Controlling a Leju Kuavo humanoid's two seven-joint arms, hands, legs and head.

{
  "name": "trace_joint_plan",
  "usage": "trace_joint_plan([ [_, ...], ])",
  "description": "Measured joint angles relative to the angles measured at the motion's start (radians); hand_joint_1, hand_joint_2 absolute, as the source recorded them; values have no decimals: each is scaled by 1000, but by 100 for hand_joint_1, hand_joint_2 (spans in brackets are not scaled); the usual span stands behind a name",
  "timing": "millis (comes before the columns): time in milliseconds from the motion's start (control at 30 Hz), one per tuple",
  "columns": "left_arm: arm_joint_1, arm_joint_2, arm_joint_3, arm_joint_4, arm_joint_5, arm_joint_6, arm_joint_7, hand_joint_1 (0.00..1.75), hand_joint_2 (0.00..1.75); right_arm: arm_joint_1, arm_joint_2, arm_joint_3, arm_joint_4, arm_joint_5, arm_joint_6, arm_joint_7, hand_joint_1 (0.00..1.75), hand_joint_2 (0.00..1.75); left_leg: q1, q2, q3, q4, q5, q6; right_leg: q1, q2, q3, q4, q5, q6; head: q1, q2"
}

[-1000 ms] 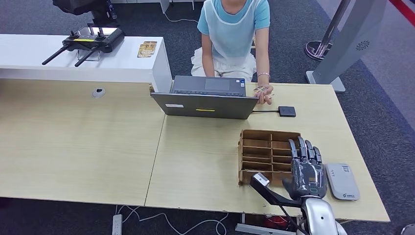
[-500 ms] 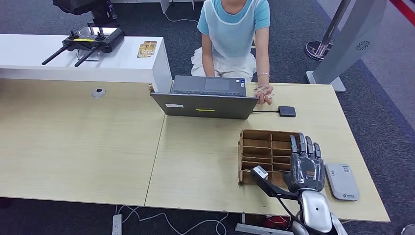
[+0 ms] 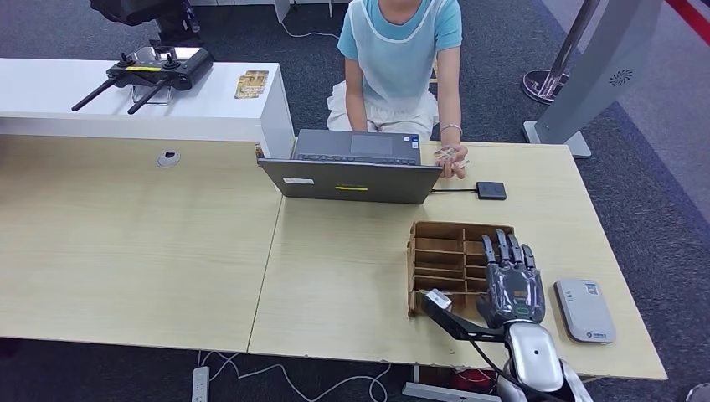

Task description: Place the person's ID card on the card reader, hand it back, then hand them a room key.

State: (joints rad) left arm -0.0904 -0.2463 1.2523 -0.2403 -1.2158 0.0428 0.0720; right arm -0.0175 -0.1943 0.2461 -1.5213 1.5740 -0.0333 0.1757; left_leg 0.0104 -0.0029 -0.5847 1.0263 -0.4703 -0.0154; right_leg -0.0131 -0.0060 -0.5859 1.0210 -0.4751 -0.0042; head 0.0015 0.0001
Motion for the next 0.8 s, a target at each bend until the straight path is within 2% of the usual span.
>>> trace_joint_plan([
  [800, 0, -2, 28, 0, 31, 14, -1, 0, 0, 24, 7, -62, -23, -3, 36, -27, 0, 175, 0, 0, 0, 0, 0, 0, 0, 0, 0, 0, 0, 0, 0, 0],
])
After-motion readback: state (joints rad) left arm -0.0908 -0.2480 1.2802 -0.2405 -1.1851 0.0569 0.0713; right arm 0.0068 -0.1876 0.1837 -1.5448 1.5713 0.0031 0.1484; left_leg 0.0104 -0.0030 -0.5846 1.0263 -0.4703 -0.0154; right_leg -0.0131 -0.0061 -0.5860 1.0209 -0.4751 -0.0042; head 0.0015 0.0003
